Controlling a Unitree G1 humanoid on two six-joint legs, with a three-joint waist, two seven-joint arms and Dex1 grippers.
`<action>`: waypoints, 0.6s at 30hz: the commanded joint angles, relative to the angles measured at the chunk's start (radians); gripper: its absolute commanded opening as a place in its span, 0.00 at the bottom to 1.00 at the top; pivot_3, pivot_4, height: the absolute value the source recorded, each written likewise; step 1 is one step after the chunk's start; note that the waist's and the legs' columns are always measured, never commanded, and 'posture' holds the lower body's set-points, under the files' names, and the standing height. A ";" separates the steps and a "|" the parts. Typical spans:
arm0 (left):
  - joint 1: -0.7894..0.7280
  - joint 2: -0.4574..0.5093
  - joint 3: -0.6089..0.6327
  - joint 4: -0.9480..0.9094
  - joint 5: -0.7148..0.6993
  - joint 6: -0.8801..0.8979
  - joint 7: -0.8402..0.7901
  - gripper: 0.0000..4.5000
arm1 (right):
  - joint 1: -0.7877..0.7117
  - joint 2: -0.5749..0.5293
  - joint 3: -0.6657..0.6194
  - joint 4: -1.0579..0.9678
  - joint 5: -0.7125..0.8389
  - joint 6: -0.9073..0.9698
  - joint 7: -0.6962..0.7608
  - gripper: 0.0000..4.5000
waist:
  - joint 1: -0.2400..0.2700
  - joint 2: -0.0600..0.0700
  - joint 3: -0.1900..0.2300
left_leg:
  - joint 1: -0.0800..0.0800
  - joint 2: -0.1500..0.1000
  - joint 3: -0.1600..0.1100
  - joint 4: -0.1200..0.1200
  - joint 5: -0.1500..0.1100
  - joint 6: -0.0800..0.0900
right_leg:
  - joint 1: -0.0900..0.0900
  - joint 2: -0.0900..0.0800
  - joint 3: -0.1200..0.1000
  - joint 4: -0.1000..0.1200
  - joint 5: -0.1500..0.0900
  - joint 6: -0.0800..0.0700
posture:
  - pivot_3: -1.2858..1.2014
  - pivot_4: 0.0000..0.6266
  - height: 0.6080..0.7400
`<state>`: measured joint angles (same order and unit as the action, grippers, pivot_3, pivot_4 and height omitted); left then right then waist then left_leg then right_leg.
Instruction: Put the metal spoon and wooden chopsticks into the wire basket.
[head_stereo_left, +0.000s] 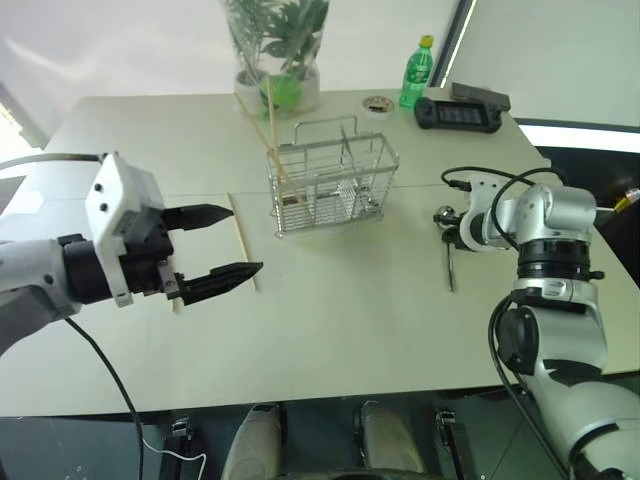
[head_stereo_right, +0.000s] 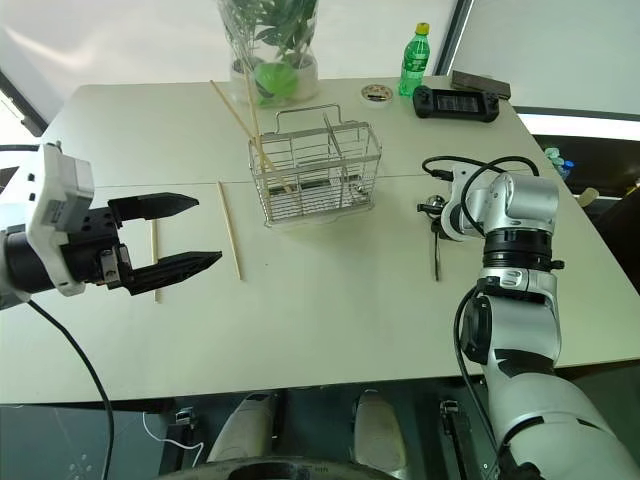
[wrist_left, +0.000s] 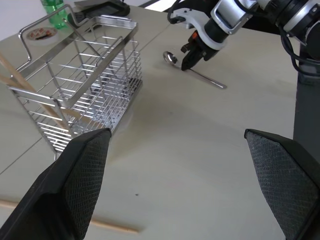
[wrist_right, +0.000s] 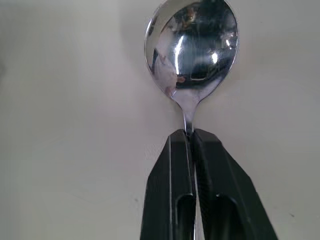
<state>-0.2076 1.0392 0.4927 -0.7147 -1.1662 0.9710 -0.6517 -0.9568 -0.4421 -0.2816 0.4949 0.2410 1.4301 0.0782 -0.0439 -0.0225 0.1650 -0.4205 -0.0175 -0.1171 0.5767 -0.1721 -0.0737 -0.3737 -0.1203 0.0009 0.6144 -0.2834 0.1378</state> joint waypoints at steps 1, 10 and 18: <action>-0.007 0.022 0.004 -0.006 0.012 -0.032 -0.011 1.00 | 0.000 0.005 0.003 0.004 -0.001 -0.009 0.016 0.03 | 0.000 0.000 0.000 | 0.000 0.000 0.000 0.000 0.000 0.000 | 0.000 0.000 0.000 0.000 0.000 0.000 | 0.52 0.24 0.85; -0.015 0.023 -0.005 0.018 0.045 -0.066 -0.016 1.00 | 0.082 -0.128 0.082 -0.284 -0.030 -0.340 0.137 0.03 | 0.004 0.006 0.004 | -0.002 0.000 0.000 0.000 0.000 0.000 | -0.001 0.000 0.000 0.000 0.000 0.000 | 0.52 0.24 0.85; -0.049 0.021 -0.033 0.057 0.087 -0.093 -0.019 1.00 | 0.019 -0.096 -0.034 -0.441 0.000 -0.712 0.095 0.03 | 0.000 0.006 0.004 | -0.001 0.000 0.000 -0.001 0.000 0.000 | -0.001 0.000 0.000 0.000 0.000 0.001 | 0.52 0.24 0.85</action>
<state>-0.2387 1.0488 0.4534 -0.6591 -1.0892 0.9028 -0.6688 -0.8831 -0.5554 -0.2935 0.1181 0.2111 0.7795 0.1742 -0.0437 -0.0162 0.1690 -0.4212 -0.0175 -0.1170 0.5761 -0.1721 -0.0737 -0.3743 -0.1202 0.0013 0.6141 -0.2834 0.1385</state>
